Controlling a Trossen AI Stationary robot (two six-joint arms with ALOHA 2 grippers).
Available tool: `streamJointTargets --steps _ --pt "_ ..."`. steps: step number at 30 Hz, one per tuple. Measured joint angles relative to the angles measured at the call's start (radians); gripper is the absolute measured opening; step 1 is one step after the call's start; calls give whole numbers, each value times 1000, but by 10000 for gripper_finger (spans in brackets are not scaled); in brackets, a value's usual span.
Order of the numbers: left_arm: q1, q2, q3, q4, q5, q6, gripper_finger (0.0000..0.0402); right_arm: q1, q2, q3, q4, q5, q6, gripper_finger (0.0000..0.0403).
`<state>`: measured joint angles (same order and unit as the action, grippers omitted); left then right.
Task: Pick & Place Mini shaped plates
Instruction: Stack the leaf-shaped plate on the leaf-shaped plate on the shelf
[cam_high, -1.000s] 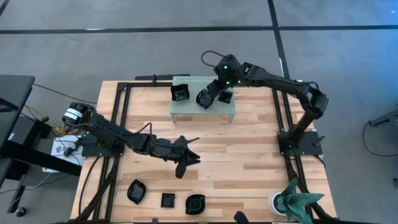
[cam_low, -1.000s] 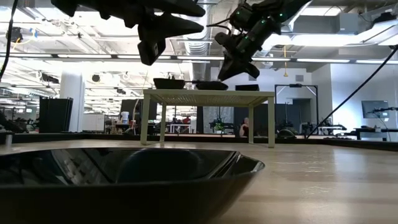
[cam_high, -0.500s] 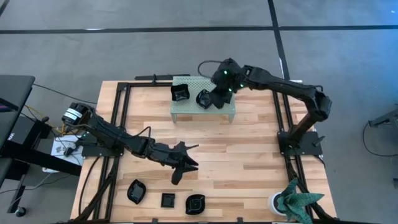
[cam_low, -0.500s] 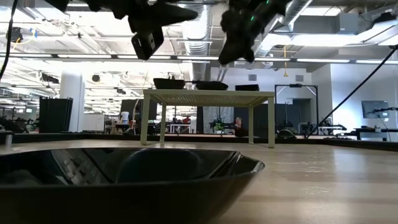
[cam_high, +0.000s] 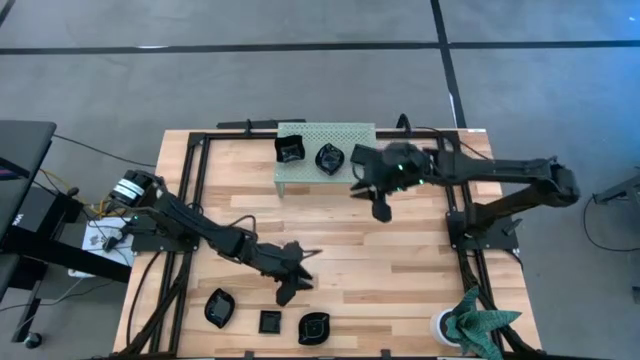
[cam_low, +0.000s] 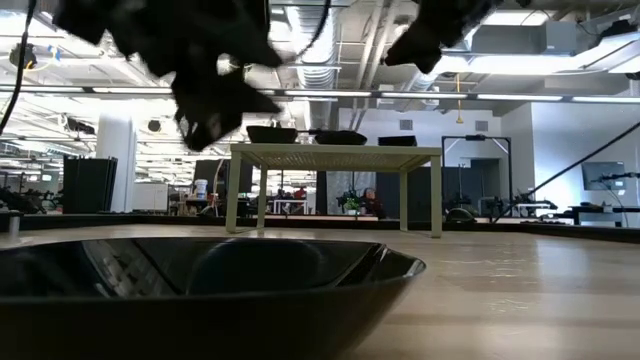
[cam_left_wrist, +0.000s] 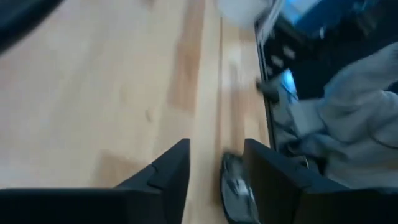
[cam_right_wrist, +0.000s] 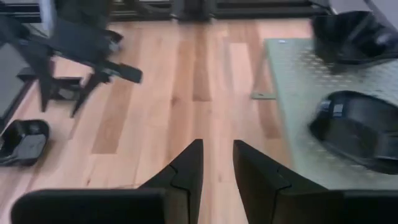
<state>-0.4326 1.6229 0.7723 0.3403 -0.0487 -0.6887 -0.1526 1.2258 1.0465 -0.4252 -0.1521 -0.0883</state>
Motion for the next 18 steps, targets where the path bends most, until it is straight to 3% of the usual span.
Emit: streamJointTargets --steps 6,11,18 --pt "-21 129 0 65 106 -168 168 67 -55 -157 184 0 0 82" --pt "-54 224 9 187 138 -224 156 104 -51 -176 245 0 0 82" --pt "-88 331 85 192 163 -225 150 128 -44 -176 243 0 1 82"
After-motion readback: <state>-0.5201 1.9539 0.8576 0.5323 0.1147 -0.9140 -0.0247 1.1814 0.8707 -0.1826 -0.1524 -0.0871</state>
